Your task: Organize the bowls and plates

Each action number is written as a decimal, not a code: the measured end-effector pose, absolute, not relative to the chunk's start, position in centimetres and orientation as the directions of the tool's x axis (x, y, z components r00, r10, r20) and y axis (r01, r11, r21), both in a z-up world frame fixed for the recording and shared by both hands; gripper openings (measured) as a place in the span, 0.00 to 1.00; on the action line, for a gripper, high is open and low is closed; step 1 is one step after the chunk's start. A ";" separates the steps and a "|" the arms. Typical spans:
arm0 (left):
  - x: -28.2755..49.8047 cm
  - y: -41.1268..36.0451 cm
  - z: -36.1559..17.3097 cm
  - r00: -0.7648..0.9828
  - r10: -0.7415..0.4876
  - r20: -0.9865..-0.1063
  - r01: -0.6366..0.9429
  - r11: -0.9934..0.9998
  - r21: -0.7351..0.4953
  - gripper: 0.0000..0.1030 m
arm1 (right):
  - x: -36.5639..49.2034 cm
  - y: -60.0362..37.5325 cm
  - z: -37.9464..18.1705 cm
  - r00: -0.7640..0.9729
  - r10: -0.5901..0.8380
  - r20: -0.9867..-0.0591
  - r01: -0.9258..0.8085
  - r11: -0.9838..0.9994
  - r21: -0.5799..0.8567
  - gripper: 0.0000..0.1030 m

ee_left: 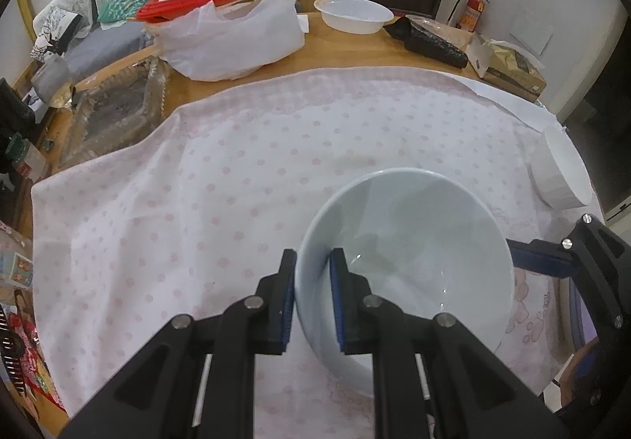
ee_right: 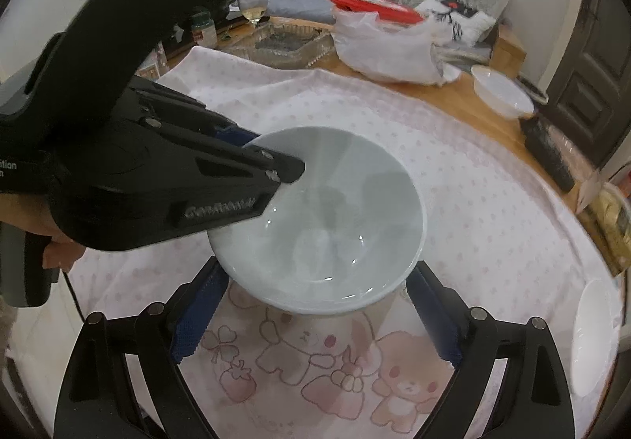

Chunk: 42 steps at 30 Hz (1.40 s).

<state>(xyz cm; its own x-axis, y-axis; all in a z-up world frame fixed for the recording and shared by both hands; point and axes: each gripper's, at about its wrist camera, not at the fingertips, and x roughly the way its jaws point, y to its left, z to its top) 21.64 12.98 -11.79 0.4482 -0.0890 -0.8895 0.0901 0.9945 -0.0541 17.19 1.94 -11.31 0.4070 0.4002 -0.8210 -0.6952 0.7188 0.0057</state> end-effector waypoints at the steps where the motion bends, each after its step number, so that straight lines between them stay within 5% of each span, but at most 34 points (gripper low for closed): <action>1: 21.7 12.9 -11.8 0.447 -0.087 -0.890 0.090 0.995 -0.052 0.12 | 17.2 1.8 -11.3 0.405 0.411 -0.817 -0.699 0.715 0.013 0.87; 19: 21.6 11.2 -6.7 0.526 -0.042 -0.849 0.071 0.997 -0.005 0.19 | 17.0 -7.4 -9.3 0.478 0.424 -0.769 -0.623 0.781 0.043 0.87; 27: 22.5 4.1 -4.6 0.552 -0.114 -0.826 0.174 0.985 -0.020 0.34 | 16.5 -15.5 -7.6 0.581 0.341 -0.739 -0.540 0.841 -0.037 0.94; 42: 26.4 -9.9 -7.3 0.476 -0.218 -0.852 0.327 0.943 -0.059 0.42 | 19.2 -25.0 -11.0 0.608 0.264 -0.749 -0.458 0.887 -0.060 0.96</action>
